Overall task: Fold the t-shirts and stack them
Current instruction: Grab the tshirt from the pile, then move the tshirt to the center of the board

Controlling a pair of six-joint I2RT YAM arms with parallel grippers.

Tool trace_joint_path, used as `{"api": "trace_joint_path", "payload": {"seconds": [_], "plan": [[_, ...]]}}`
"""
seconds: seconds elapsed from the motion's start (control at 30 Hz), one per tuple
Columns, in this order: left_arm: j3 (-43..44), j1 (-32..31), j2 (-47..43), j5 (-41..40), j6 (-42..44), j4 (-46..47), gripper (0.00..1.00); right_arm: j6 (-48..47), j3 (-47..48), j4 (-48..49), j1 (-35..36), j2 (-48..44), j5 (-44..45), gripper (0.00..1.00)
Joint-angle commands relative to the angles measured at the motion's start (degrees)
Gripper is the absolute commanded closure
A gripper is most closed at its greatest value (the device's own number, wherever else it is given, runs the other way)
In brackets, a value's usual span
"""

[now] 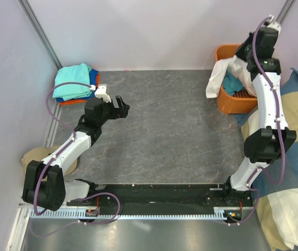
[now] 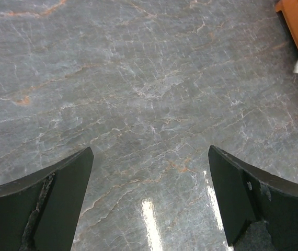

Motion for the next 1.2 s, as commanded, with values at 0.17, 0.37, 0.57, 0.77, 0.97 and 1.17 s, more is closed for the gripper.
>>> {"api": "trace_joint_path", "payload": {"seconds": [0.17,0.37,0.57,0.77,0.97,1.17], "plan": [[2.04,-0.49,0.46,3.09,-3.33,-0.22,0.0,3.57,29.16,5.52,0.49,7.84,-24.3,1.0],[1.86,-0.66,0.28,3.18,-3.51,-0.22,0.0,8.24,27.94,17.5,6.88,7.23,-44.0,1.0],[1.07,-0.75,0.37,3.61,-3.77,0.04,0.0,5.51,27.94,18.9,19.99,3.54,-48.58,1.0],[-0.86,-1.01,-0.07,4.32,-4.74,1.36,0.0,5.16,27.24,19.79,30.71,-0.33,-48.32,1.0],[-2.01,-1.19,-0.95,4.32,-4.83,1.72,0.0,4.63,16.3,20.49,36.08,-4.89,-45.17,1.0],[-2.71,-1.19,-1.83,4.32,-4.57,0.57,0.0,0.33,-12.25,21.1,36.17,-12.8,-33.23,1.0]]}}
